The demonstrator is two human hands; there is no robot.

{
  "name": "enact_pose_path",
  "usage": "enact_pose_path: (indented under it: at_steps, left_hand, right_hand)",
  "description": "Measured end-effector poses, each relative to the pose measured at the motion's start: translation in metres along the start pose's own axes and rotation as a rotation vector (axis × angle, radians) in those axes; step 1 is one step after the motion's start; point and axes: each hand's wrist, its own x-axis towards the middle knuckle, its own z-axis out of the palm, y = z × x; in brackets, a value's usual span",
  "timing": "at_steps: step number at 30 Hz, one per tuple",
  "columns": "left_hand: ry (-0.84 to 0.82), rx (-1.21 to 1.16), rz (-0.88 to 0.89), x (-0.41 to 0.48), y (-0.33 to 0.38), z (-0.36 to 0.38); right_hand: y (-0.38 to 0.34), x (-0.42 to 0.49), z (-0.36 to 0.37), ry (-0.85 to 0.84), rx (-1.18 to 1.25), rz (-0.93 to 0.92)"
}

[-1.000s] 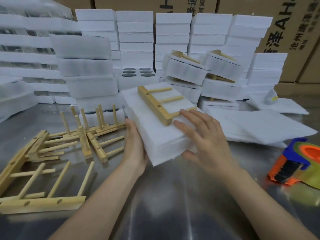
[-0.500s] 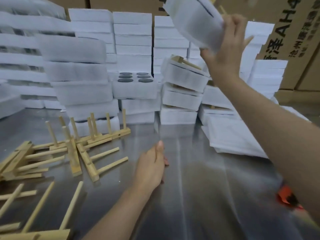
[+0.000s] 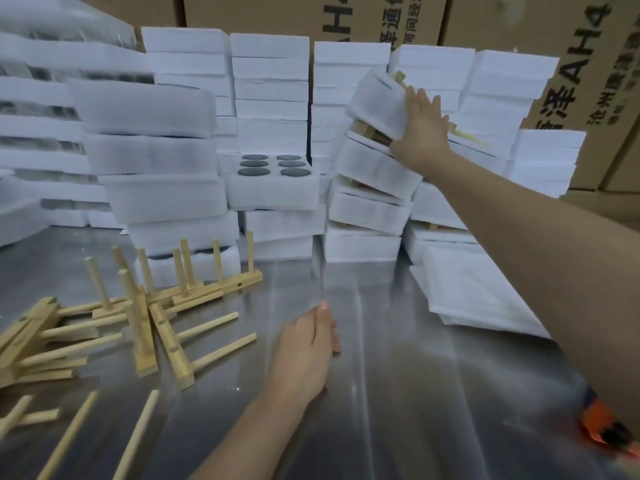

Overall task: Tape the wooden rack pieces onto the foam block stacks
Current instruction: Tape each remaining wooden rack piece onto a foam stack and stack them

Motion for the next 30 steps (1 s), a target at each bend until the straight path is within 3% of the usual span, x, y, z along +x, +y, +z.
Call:
enact_pose_path:
  at_steps: [2,5,9,14,17,24,27,30]
  left_hand:
    - [0.000,-0.031,-0.020,0.000,0.003,0.000]
    - [0.006,-0.086,-0.048,0.001,0.007,-0.001]
    - [-0.004,-0.166,-0.084,-0.001,0.008,-0.002]
    - [-0.007,-0.199,-0.078,-0.001,0.008,-0.004]
    - [-0.011,-0.203,-0.074,-0.002,0.008,-0.003]
    - [0.013,-0.065,0.007,0.002,0.008,-0.005]
    - [-0.043,0.117,0.104,-0.001,0.010,-0.006]
    - [-0.149,0.182,0.231,-0.007,0.014,-0.008]
  right_hand:
    - [-0.010,-0.031,-0.002,0.055,0.106,-0.040]
    - [-0.029,-0.109,0.015,0.150,0.449,-0.114]
    - [-0.032,-0.218,0.056,0.023,0.706,-0.058]
    - [-0.011,-0.255,0.088,-0.218,0.665,0.006]
    - [-0.012,-0.250,0.092,-0.145,0.659,0.035]
    - [-0.011,-0.240,0.103,-0.177,0.522,-0.022]
    - [-0.016,-0.231,0.103,-0.182,0.500,-0.038]
    - [-0.032,-0.208,0.100,-0.072,0.529,-0.006]
